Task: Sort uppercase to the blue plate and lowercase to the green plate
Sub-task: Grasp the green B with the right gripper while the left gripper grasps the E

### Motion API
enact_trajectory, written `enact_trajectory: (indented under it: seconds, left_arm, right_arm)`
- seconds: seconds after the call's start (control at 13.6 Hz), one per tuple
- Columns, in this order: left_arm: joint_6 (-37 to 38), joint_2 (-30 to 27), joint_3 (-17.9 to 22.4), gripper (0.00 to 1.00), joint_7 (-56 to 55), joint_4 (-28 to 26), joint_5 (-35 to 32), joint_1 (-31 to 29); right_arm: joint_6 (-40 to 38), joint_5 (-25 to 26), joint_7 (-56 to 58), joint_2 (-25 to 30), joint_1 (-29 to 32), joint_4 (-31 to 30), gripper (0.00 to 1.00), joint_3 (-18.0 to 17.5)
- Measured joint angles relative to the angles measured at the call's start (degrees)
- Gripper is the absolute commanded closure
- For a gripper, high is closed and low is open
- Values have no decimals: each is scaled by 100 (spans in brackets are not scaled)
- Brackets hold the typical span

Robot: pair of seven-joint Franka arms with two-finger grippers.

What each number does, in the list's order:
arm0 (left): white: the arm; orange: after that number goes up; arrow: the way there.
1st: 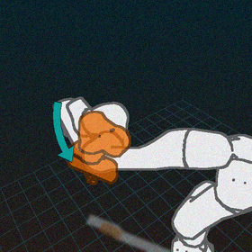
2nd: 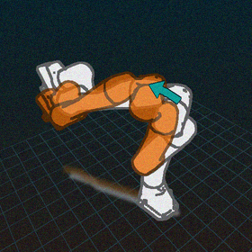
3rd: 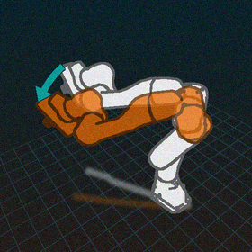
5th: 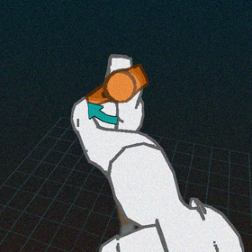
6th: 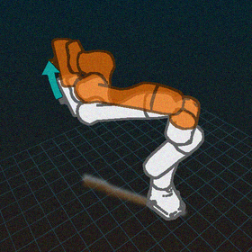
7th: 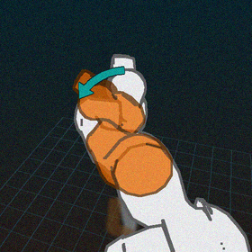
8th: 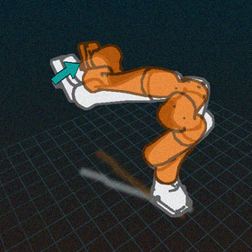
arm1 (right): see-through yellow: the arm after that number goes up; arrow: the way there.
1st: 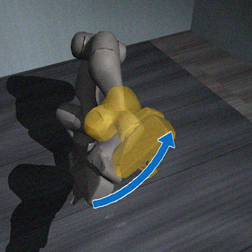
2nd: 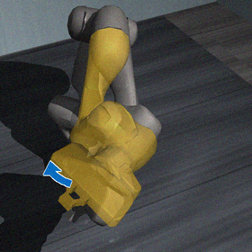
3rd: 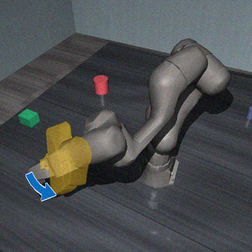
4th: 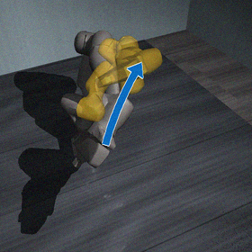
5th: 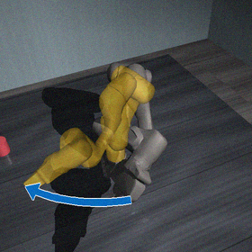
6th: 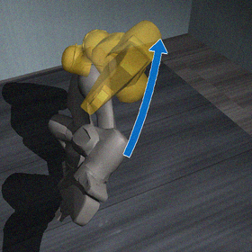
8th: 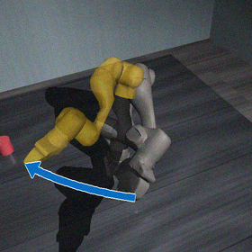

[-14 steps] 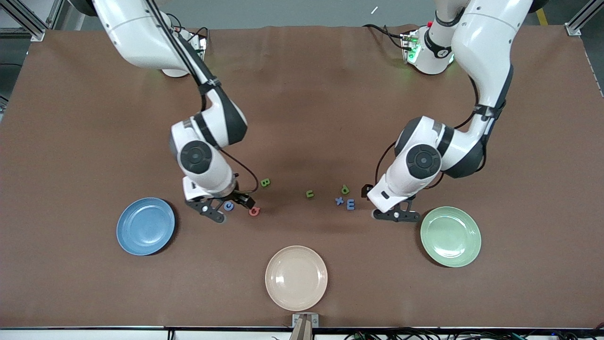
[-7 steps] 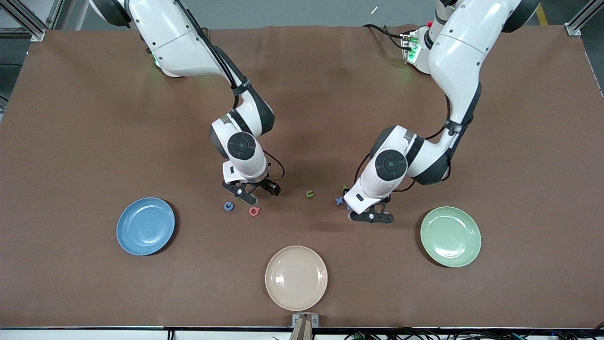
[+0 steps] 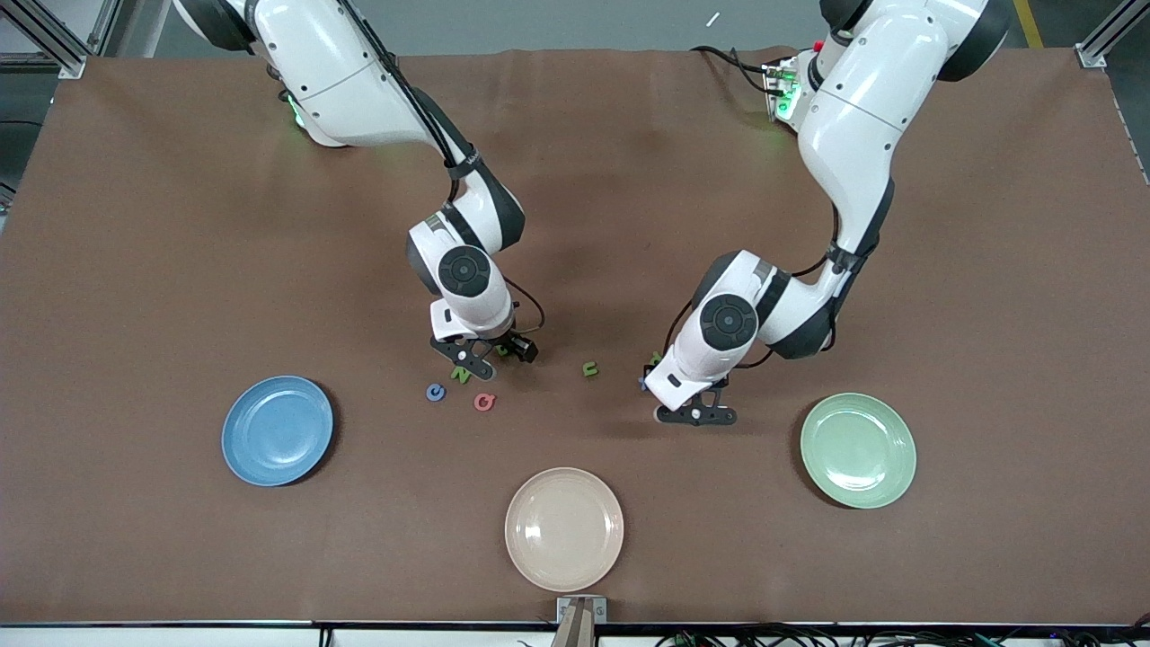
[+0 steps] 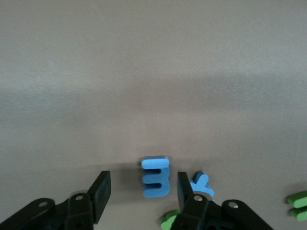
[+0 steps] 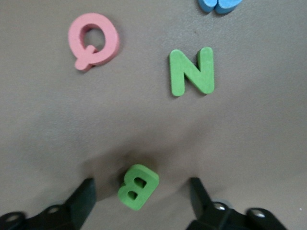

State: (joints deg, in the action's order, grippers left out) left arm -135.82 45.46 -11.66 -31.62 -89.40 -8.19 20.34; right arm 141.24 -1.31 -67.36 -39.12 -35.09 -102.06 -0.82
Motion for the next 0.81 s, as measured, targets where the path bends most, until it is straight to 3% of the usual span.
enact_trajectory:
  seconds: [0.15, 0.51, 0.81]
  left_arm:
    - [-97, 79, 25, 42, -41, 7, -17, 52]
    - [-146, 107, 63, 43, -131, 31, -26, 109]
    - [-146, 107, 101, 44, -173, 64, -160, 98]
  right_arm:
    - [-19, 0, 1, 35, 0, 13, 69, -13]
    - [-74, 0, 3, 73, 0, 16, 96, -18]
    - [-395, -1, 147, 80, 52, 111, 97, 13]
